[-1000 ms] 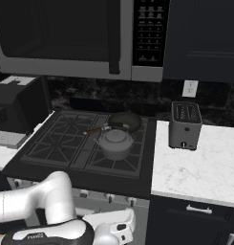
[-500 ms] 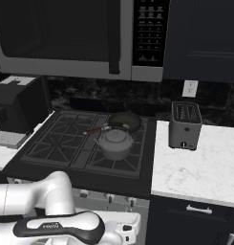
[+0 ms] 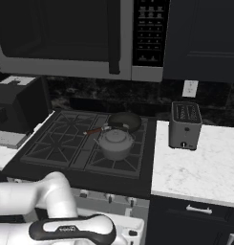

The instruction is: Pick the kettle from the counter and place it on a stove burner. Then turn the burner on.

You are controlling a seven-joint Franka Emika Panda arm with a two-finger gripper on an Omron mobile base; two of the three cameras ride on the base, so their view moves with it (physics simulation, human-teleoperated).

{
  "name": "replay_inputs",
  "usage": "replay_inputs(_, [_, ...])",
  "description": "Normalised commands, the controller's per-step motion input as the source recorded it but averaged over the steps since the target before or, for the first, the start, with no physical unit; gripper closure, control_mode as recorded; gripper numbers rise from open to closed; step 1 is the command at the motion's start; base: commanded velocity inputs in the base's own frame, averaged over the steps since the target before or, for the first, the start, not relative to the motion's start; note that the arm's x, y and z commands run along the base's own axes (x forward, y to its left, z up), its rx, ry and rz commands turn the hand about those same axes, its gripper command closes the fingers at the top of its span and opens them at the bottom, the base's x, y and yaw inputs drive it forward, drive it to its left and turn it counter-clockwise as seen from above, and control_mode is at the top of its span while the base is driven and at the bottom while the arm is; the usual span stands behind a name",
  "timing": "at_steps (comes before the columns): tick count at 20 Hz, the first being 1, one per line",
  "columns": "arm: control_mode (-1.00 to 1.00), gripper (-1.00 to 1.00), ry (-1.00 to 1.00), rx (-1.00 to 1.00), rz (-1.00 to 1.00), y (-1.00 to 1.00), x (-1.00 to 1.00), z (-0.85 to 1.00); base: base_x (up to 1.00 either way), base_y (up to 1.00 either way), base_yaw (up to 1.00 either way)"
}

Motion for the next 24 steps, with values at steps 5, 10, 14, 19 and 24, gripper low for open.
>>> replay_inputs(5, [-1.00, -1.00, -0.07, 0.02, 0.00, 0.00, 0.17, -0.25, 0.00, 0.00, 0.00])
replay_inputs(10, [-1.00, -1.00, -0.13, 0.00, 0.00, 0.00, 0.26, -0.15, 0.00, 0.00, 0.00])
replay_inputs(14, [-1.00, -1.00, -0.07, 0.00, 0.00, 0.00, 0.15, -0.05, 0.00, 0.00, 0.00])
replay_inputs(19, [-1.00, -1.00, -0.01, 0.00, 0.00, -0.12, 0.22, -0.08, 0.00, 0.00, 0.00])
replay_inputs(24, [-1.00, -1.00, 0.00, 0.00, 0.00, -0.10, 0.09, -0.04, 0.00, 0.00, 0.00])
